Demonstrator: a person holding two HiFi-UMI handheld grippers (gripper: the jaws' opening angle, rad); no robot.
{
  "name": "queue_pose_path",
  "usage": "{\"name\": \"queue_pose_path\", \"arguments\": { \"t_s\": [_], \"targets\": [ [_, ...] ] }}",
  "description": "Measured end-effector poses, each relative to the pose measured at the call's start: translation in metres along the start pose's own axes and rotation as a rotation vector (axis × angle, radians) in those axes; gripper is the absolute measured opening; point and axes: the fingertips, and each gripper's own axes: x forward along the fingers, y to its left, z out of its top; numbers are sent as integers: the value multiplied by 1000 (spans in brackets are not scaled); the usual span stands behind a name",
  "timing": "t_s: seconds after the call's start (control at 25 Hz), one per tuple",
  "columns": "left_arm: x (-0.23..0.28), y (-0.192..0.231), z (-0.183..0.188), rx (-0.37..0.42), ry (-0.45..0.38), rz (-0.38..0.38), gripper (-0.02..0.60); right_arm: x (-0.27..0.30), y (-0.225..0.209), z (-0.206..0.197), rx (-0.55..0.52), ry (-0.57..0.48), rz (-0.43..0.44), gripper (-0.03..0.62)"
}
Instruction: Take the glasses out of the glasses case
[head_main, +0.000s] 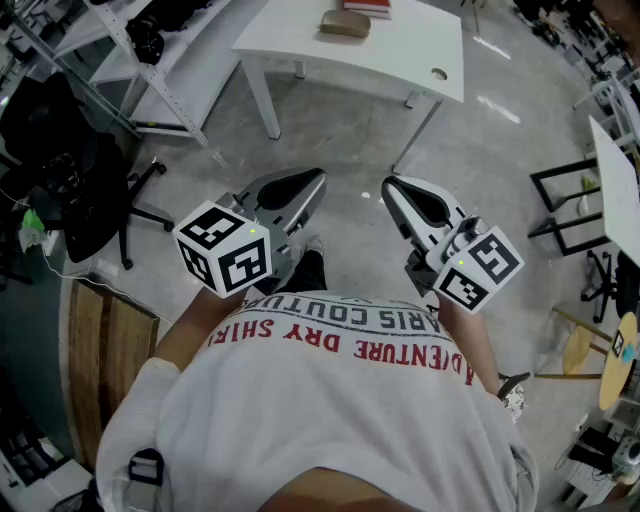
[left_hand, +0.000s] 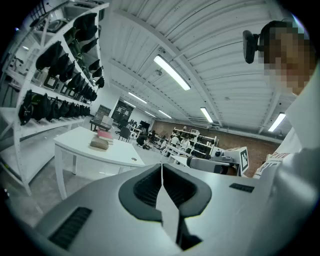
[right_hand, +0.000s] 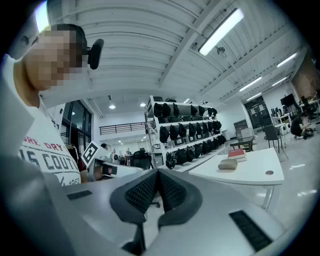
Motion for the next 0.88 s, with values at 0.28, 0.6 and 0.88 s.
{"name": "queue_pose_path", "arguments": {
  "t_s": [0.28, 0.6, 0.88],
  "targets": [
    [-4, 6, -4, -5, -4, 1, 31, -1, -5, 2, 0, -16, -39, 25],
    [6, 14, 3, 35, -6, -20, 31, 5, -18, 6, -19, -17, -64, 29],
    [33, 37, 12, 17, -10, -26, 31, 15, -46, 9, -36, -3, -75, 101]
  ]
}}
